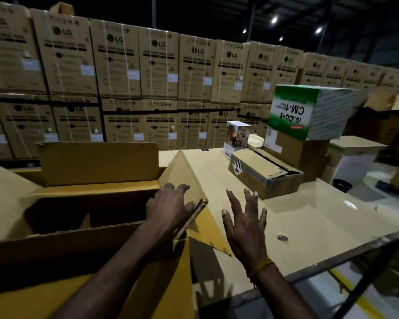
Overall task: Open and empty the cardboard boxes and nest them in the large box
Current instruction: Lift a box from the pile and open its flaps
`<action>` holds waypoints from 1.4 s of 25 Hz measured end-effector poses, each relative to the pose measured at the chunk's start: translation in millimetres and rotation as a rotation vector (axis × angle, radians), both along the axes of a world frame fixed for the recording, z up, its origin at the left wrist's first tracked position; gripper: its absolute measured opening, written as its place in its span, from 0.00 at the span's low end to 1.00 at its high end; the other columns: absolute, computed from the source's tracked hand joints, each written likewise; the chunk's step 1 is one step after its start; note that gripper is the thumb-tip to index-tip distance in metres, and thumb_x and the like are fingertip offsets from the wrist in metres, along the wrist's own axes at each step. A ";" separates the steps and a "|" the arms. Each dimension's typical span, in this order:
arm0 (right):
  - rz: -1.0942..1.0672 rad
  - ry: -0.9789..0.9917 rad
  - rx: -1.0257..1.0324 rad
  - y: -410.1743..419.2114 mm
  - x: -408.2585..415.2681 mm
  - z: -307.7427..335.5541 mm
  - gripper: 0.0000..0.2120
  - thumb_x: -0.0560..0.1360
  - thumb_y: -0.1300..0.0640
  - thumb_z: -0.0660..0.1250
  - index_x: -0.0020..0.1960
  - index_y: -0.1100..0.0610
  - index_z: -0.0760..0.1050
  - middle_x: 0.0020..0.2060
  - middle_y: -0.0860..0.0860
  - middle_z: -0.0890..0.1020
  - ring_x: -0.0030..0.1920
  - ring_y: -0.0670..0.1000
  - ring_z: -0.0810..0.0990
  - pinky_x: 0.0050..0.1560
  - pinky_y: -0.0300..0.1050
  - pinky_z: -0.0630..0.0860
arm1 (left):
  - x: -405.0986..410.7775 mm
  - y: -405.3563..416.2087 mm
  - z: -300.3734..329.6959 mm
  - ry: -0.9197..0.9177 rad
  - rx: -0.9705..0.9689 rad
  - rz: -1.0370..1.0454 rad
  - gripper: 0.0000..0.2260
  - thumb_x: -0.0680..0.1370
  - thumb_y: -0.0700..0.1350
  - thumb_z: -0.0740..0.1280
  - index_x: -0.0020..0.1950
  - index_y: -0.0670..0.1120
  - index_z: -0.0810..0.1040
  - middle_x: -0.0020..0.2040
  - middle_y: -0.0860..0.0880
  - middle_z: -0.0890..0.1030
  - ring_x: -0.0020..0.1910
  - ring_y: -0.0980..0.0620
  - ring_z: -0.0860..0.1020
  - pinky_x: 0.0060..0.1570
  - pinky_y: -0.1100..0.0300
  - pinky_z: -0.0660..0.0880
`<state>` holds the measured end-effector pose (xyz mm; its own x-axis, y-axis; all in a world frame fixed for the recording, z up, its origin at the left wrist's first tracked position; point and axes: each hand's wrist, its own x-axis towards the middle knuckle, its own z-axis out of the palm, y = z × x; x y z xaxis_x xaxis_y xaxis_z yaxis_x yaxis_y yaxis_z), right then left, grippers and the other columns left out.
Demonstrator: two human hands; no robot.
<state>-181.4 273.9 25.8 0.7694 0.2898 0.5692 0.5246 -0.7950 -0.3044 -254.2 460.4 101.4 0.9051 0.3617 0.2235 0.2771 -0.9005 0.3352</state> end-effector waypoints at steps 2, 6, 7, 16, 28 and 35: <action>0.002 -0.065 -0.030 -18.9 16.0 -1.6 0.26 0.81 0.43 0.48 0.79 0.42 0.55 0.79 0.57 0.54 0.79 0.60 0.47 0.72 0.72 0.54 | 14.3 -18.0 1.5 -0.025 0.037 0.035 0.28 0.79 0.60 0.63 0.77 0.56 0.61 0.76 0.43 0.62 0.72 0.41 0.65 0.64 0.43 0.70; 0.036 -0.128 -0.051 -45.2 43.4 3.7 0.28 0.81 0.43 0.51 0.80 0.44 0.54 0.79 0.58 0.53 0.79 0.61 0.48 0.71 0.71 0.54 | 53.1 -73.0 -1.9 -0.132 0.104 0.015 0.30 0.79 0.59 0.64 0.78 0.58 0.57 0.80 0.43 0.52 0.78 0.40 0.55 0.68 0.42 0.65; 0.036 -0.125 -0.051 -54.0 50.8 1.7 0.28 0.81 0.43 0.51 0.80 0.44 0.54 0.79 0.57 0.53 0.79 0.61 0.47 0.71 0.70 0.54 | 62.3 -85.8 -4.2 -0.151 0.103 0.007 0.30 0.79 0.59 0.64 0.78 0.58 0.57 0.80 0.44 0.52 0.78 0.40 0.54 0.68 0.43 0.65; 0.086 -0.116 -0.051 -111.1 84.7 -19.1 0.28 0.81 0.44 0.52 0.80 0.46 0.54 0.79 0.60 0.51 0.79 0.62 0.45 0.71 0.73 0.55 | 94.7 -145.4 -16.9 -0.183 0.104 0.012 0.32 0.79 0.58 0.65 0.79 0.57 0.54 0.81 0.43 0.48 0.79 0.40 0.51 0.70 0.41 0.64; 0.413 -0.266 -0.044 6.4 56.0 37.3 0.30 0.80 0.45 0.60 0.79 0.47 0.55 0.79 0.62 0.52 0.79 0.64 0.46 0.72 0.72 0.53 | 36.8 -38.7 19.4 -0.021 0.337 0.163 0.37 0.78 0.57 0.67 0.80 0.56 0.48 0.80 0.42 0.41 0.79 0.38 0.46 0.72 0.40 0.60; 0.573 -0.222 -0.288 115.4 48.2 59.9 0.40 0.77 0.45 0.66 0.80 0.43 0.45 0.79 0.60 0.43 0.79 0.64 0.41 0.74 0.69 0.53 | -0.5 69.8 34.2 0.222 0.434 0.165 0.40 0.77 0.55 0.69 0.80 0.56 0.46 0.80 0.41 0.42 0.79 0.38 0.48 0.72 0.39 0.61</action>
